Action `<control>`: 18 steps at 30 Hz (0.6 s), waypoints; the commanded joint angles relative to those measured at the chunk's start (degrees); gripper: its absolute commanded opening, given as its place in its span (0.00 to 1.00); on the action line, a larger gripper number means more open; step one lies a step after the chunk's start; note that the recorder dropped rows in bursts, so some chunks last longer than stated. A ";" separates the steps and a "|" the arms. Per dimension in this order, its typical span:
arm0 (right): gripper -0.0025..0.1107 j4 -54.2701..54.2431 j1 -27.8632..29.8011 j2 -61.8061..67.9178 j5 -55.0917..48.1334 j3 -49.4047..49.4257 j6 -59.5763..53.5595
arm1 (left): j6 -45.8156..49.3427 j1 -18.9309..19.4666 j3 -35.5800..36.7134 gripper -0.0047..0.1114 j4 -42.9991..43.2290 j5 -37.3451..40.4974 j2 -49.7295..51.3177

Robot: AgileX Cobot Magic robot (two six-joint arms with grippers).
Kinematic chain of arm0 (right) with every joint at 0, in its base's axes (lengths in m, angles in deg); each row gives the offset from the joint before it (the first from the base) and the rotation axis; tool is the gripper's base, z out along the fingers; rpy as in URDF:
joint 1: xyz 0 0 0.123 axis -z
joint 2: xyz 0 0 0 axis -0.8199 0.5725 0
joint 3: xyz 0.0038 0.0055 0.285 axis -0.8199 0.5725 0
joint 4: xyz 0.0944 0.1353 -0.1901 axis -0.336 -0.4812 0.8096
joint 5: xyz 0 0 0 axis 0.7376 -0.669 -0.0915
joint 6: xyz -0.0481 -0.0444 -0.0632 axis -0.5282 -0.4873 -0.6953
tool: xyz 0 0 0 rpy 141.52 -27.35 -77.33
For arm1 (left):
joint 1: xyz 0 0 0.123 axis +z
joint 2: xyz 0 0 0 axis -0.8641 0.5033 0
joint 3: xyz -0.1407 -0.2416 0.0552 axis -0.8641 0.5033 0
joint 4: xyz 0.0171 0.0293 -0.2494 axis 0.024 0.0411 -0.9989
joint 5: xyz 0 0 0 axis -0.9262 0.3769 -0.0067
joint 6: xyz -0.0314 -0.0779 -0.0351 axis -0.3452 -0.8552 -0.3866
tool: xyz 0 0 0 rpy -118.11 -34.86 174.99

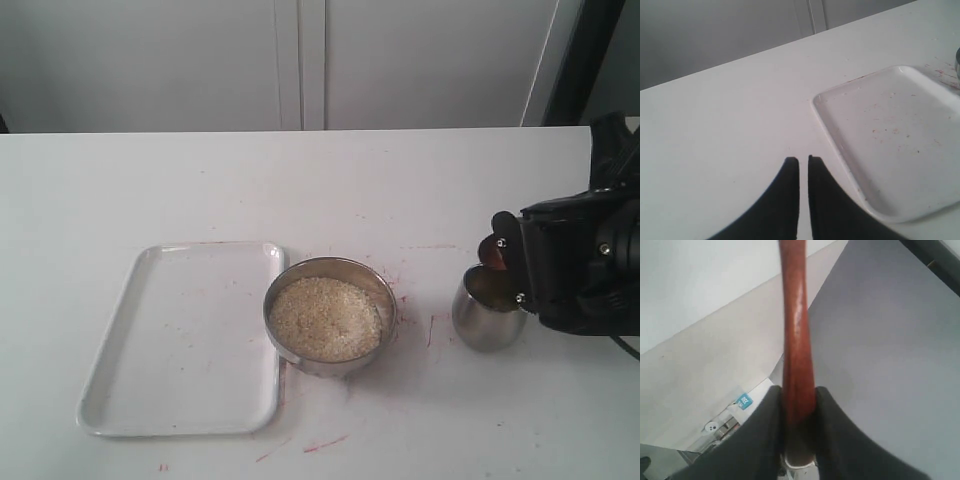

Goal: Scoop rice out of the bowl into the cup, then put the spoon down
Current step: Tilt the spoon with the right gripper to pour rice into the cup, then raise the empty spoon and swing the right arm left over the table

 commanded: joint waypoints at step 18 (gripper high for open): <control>0.02 -8.70 0.08 -12.91 26.18 -0.15 48.69 | 0.00 0.09 -0.31 0.16 0.00 0.08 0.04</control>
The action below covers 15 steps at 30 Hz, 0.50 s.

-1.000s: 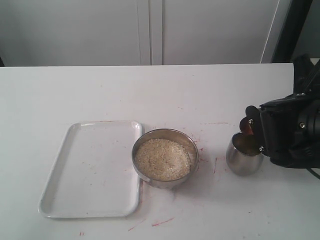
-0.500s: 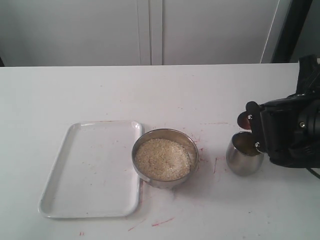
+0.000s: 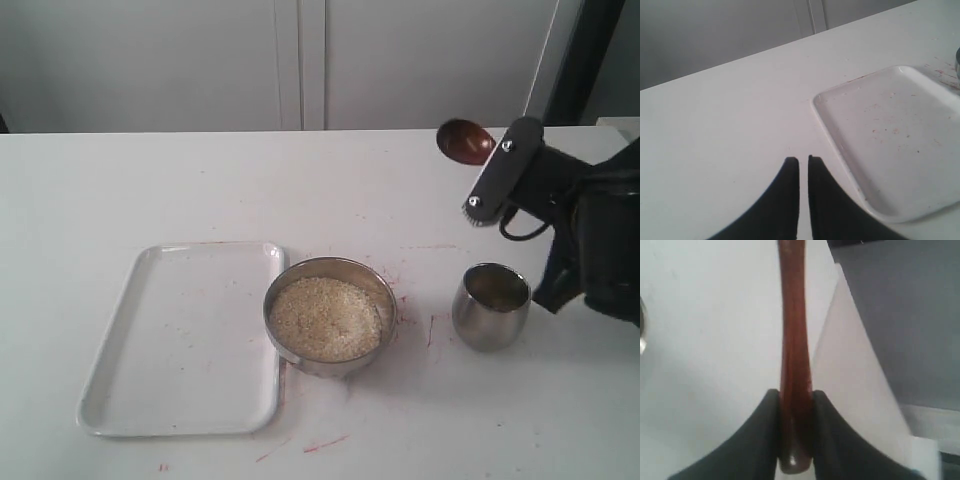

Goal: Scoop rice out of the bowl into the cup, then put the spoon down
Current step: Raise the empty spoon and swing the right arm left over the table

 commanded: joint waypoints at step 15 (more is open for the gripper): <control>0.02 -17.92 0.08 -14.05 60.36 -2.26 36.72 | 0.00 0.09 -0.31 0.16 0.00 0.08 0.04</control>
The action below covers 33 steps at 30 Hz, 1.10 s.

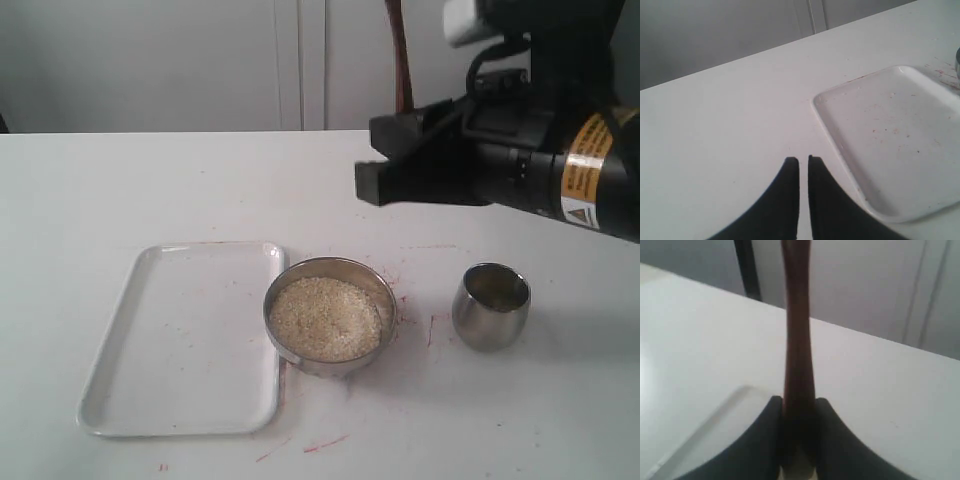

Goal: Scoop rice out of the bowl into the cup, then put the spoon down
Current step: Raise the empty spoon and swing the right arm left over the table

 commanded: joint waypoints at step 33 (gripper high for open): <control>0.02 46.13 -6.29 22.61 11.02 -22.81 49.00 | 0.00 0.09 -0.31 0.16 0.00 0.08 0.04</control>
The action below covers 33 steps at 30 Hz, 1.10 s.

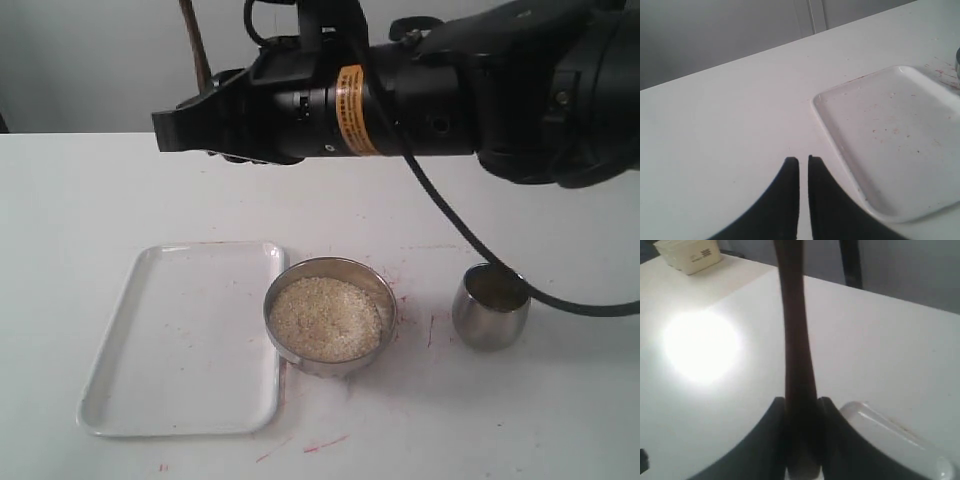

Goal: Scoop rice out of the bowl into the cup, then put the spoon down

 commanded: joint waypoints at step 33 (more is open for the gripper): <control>0.02 -12.74 -24.39 -8.80 -43.13 -5.56 -55.80 | 0.00 0.09 -0.31 0.16 0.00 0.09 0.04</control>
